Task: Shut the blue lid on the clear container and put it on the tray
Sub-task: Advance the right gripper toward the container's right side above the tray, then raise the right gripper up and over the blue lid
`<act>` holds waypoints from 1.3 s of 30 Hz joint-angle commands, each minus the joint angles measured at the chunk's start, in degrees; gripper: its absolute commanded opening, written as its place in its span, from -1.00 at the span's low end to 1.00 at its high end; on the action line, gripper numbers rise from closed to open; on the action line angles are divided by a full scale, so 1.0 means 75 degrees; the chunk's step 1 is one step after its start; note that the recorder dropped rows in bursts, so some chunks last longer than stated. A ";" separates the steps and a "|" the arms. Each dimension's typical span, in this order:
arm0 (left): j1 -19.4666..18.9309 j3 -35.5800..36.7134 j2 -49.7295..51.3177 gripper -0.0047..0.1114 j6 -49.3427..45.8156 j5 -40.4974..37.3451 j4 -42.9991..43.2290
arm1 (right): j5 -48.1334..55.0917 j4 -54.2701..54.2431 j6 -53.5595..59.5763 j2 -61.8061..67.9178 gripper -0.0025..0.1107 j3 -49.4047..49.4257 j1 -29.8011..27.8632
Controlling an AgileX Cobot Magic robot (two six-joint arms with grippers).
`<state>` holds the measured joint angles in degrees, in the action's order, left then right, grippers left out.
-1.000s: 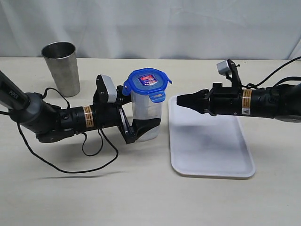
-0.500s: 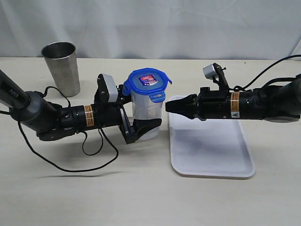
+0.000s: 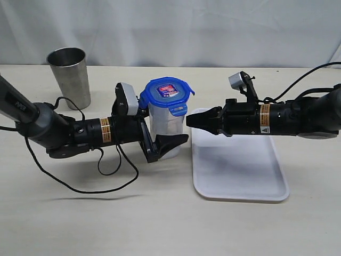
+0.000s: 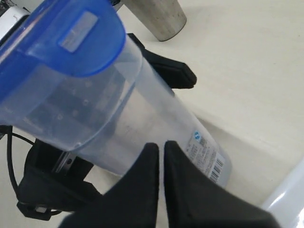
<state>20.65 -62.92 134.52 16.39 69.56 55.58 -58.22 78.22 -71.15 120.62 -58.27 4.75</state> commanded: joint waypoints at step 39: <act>-0.1161 -0.0027 -0.0032 -0.92 0.1053 0.0054 0.2733 | 0.1283 0.2897 -0.4815 -0.3416 -0.18 0.0033 -0.0132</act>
<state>12.31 -63.15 134.19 23.90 73.20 72.63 -44.97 99.28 -104.40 98.68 -58.38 3.57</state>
